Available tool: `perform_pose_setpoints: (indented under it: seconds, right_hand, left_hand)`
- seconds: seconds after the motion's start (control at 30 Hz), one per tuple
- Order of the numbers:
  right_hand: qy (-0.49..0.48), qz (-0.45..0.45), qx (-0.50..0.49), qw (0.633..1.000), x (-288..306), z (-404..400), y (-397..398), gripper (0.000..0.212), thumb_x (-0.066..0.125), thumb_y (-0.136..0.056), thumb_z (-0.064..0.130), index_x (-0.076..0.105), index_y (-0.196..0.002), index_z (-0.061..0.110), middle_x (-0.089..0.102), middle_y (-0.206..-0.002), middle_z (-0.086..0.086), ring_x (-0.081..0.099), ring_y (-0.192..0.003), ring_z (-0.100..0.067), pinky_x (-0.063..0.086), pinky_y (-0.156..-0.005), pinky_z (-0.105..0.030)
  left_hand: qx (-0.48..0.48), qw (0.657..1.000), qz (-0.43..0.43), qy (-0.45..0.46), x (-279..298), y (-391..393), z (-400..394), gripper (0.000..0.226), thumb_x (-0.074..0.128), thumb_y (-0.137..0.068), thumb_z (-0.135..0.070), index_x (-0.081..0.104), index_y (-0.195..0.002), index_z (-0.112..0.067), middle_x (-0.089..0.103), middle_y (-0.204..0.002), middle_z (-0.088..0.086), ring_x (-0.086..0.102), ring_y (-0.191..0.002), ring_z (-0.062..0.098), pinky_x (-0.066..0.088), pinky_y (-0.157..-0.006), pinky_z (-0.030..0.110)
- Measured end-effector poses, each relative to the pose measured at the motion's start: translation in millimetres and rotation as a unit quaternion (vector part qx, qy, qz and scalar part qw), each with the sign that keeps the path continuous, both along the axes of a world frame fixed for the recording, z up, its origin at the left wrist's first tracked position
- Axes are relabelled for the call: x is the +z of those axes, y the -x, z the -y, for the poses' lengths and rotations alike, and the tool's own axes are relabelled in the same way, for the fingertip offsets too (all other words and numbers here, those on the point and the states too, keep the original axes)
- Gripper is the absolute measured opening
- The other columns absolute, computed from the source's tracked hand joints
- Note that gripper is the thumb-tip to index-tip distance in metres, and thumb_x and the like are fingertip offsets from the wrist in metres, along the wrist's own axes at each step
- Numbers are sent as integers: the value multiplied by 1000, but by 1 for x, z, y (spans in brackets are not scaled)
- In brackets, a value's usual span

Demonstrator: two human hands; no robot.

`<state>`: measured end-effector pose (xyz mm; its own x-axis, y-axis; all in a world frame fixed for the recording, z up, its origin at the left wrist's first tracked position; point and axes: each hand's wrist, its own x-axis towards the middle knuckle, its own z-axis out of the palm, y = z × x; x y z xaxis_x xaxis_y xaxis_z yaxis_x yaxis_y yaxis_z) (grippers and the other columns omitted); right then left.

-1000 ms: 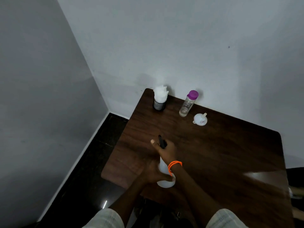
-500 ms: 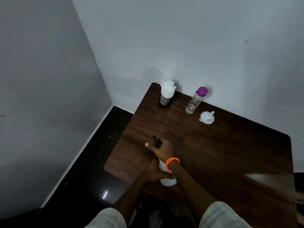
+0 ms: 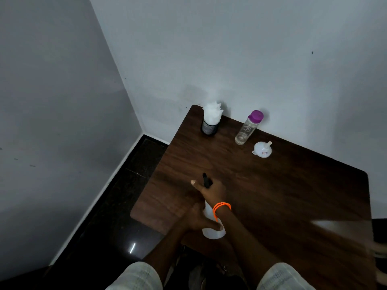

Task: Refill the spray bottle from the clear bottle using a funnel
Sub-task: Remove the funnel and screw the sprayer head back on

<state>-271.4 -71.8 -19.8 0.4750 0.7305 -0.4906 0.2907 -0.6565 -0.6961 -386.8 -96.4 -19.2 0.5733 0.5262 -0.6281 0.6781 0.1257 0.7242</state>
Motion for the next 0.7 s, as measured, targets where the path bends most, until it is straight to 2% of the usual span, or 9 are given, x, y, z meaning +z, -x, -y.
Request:
perform_pose_setpoints:
  seconds: [0.03,0.1,0.2,0.3,0.37,0.43,0.5,0.57,0.7]
  right_hand:
    - [-8,-8,-18,1000,1,3,-2,41,86,-67,56,65,-77,22,67,-76,6,63,-73,-12,50,-73,-29]
    - [-17,-14,-53,998,0,10,-7,46,86,-66,58,66,-75,17,69,-74,3,65,-72,-15,55,-73,-35]
    - [-32,-9,-85,996,-4,21,-17,54,84,-61,67,66,-74,18,70,-73,3,68,-72,-15,59,-75,-40]
    - [-33,-11,-98,995,-4,28,-25,52,83,-62,67,68,-79,20,71,-76,5,68,-75,-12,58,-76,-38]
    - [-27,-4,-108,994,-3,33,-30,51,83,-64,67,67,-76,20,70,-74,5,67,-73,-13,56,-73,-35]
    - [-14,7,-122,992,-1,39,-36,52,82,-65,67,63,-71,19,66,-68,4,64,-68,-15,52,-65,-31]
    - [-7,1,-146,989,-1,46,-41,54,81,-66,67,60,-68,18,63,-65,3,63,-65,-16,47,-59,-29]
    - [-9,-5,-174,985,1,55,-47,53,81,-67,66,59,-68,17,62,-65,2,62,-65,-16,45,-58,-28]
    - [-35,-24,-229,973,6,75,-58,47,82,-72,58,63,-73,15,66,-69,0,63,-67,-13,43,-58,-24]
  left_hand:
    - [-19,1000,8,-7,1,-3,-3,109,86,-67,-54,31,-152,-13,34,-155,-2,30,-144,13,25,-115,24]
    - [-52,999,-10,-12,6,-6,-11,102,90,-69,-38,34,-150,-13,39,-154,2,34,-143,17,29,-119,32]
    - [-128,991,-47,-3,11,-11,-16,105,87,-67,-49,35,-151,-11,40,-154,6,38,-142,21,33,-118,40]
    - [-123,989,-70,39,11,-19,-15,107,86,-61,-53,40,-149,-13,46,-151,10,45,-139,25,38,-113,35]
    - [-179,981,-54,42,15,-27,-12,107,79,-63,-58,39,-150,-10,42,-154,11,38,-142,24,32,-114,34]
    - [-201,978,-51,28,12,-35,-11,89,83,-77,-40,40,-149,-10,42,-153,7,38,-141,17,30,-111,26]
    - [-211,976,-43,15,13,-42,-8,81,87,-76,-27,46,-145,-12,48,-149,2,42,-133,8,31,-106,19]
    - [-220,975,-36,12,8,-47,-6,81,90,-73,-23,48,-143,-12,50,-147,2,45,-131,7,36,-112,26]
    - [-241,967,-85,17,18,-61,-2,88,88,-75,-23,40,-149,-15,47,-151,5,46,-138,21,38,-111,30]
